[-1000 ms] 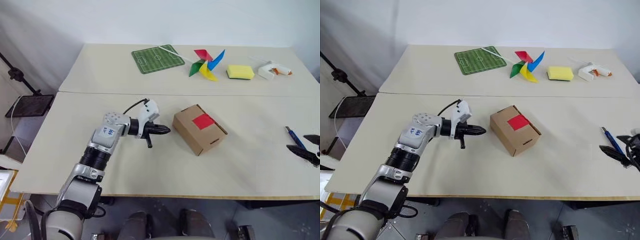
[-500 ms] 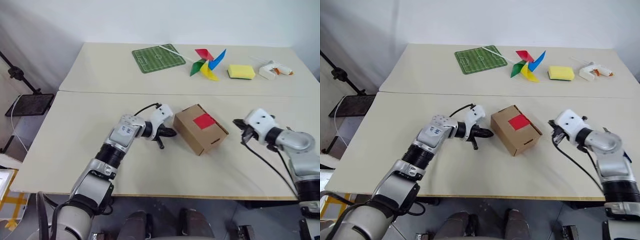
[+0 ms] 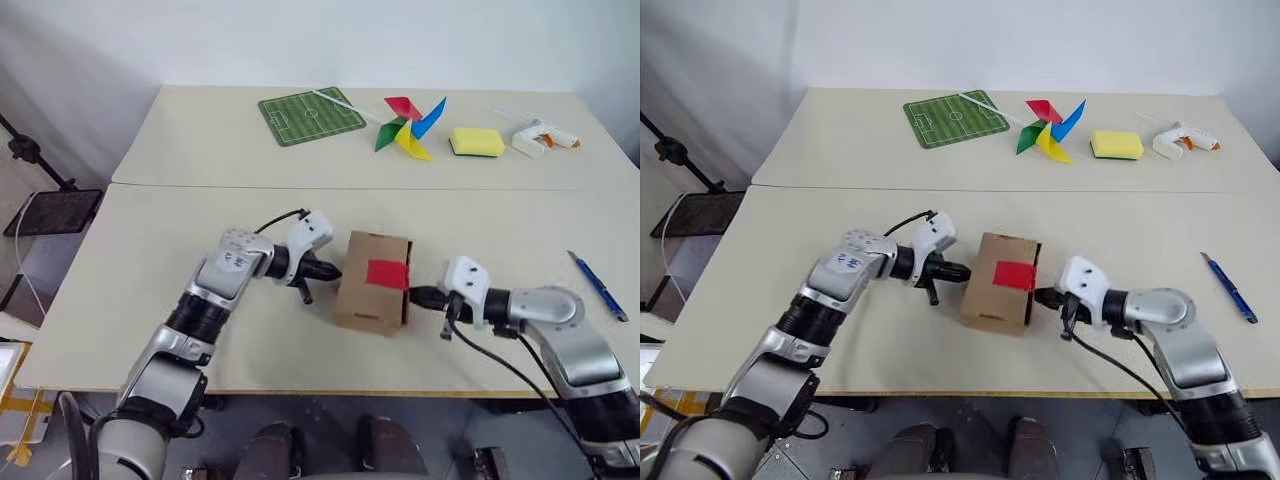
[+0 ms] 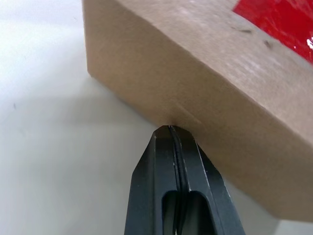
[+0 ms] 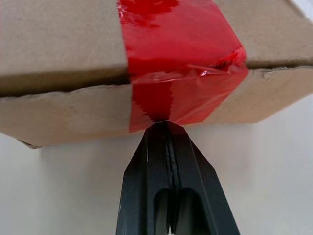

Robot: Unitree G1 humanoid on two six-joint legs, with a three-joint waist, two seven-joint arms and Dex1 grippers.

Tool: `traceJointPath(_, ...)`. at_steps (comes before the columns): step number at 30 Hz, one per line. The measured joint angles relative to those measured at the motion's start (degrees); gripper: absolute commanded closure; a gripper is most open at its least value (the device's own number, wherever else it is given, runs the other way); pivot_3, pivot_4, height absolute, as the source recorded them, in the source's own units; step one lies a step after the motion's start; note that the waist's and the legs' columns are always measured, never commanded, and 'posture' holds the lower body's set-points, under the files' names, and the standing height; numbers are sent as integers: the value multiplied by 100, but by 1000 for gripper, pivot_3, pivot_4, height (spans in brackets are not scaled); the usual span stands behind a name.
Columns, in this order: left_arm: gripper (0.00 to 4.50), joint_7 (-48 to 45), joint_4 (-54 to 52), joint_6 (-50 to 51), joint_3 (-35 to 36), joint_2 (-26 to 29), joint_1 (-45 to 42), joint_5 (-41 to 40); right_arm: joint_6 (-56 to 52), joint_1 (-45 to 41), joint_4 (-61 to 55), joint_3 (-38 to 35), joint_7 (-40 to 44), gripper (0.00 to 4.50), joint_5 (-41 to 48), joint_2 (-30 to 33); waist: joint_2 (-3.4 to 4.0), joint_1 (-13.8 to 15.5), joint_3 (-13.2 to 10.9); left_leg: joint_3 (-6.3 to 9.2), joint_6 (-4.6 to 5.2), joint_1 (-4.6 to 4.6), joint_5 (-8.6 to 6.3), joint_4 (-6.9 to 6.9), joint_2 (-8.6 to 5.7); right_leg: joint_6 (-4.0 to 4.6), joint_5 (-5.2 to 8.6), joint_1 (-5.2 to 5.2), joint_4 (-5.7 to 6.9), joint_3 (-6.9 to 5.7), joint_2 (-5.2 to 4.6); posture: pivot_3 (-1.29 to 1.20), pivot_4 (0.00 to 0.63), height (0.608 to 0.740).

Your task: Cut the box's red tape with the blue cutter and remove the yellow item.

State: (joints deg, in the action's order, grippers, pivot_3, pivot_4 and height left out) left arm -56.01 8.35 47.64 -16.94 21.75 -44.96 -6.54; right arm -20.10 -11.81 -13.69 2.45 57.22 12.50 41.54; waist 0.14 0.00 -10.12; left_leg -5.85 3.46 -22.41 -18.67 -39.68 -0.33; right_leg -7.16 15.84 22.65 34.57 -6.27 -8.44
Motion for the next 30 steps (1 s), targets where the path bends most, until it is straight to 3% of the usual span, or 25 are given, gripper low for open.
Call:
traceJointPath(4, 4500, -254, -812, 434, -46, 462, 330, -234, -427, 332, -656, 122, -260, 4479, 26, -42, 0, 9, 0, 10, -8, 0, -4, 2, 0, 6, 3, 0, -2, 11, -5, 0, 150, 740)
traceJointPath(15, 4500, -306, -1452, 626, -407, 882, 721, -404, -800, 625, -980, 207, -769, 4479, -38, -158, 0, 26, 0, 15, -10, 0, -6, 7, 0, 12, 7, -2, -7, 8, -5, 0, 150, 740)
traceJointPath(18, 4500, -479, -1420, 268, -476, 1168, 664, -398, -1815, 822, -1408, -416, -771, 3875, 783, -88, 0, 42, 0, 19, -10, -2, -6, 12, 2, 15, 8, 1, -11, 8, -8, 0, 150, 740)
traceJointPath(25, 4500, -1583, -1155, -273, -253, 1995, 77, -754, -3996, 750, -2216, -1818, -1210, 1531, 2508, 120, 1, 59, -1, 28, -41, 0, -24, 41, 4, 25, 13, 3, -53, 3, -13, 0, 150, 740)
traceJointPath(29, 4500, -1575, -832, -311, 263, 1445, -342, -1147, -4928, 209, -2182, -2267, -1857, 85, 3273, -317, 0, 120, 0, 32, -12, -1, -8, 46, 2, 25, 12, 0, -53, -3, -13, 0, 150, 740)
traceJointPath(30, 4500, -1430, -754, -339, 269, 1238, -434, -1141, -5102, -6, -2152, -2306, -2061, 33, 3430, -460, 1, 137, 0, 32, -10, -3, -7, 47, 0, 24, 11, -1, -47, -4, -12, 0, 150, 740)
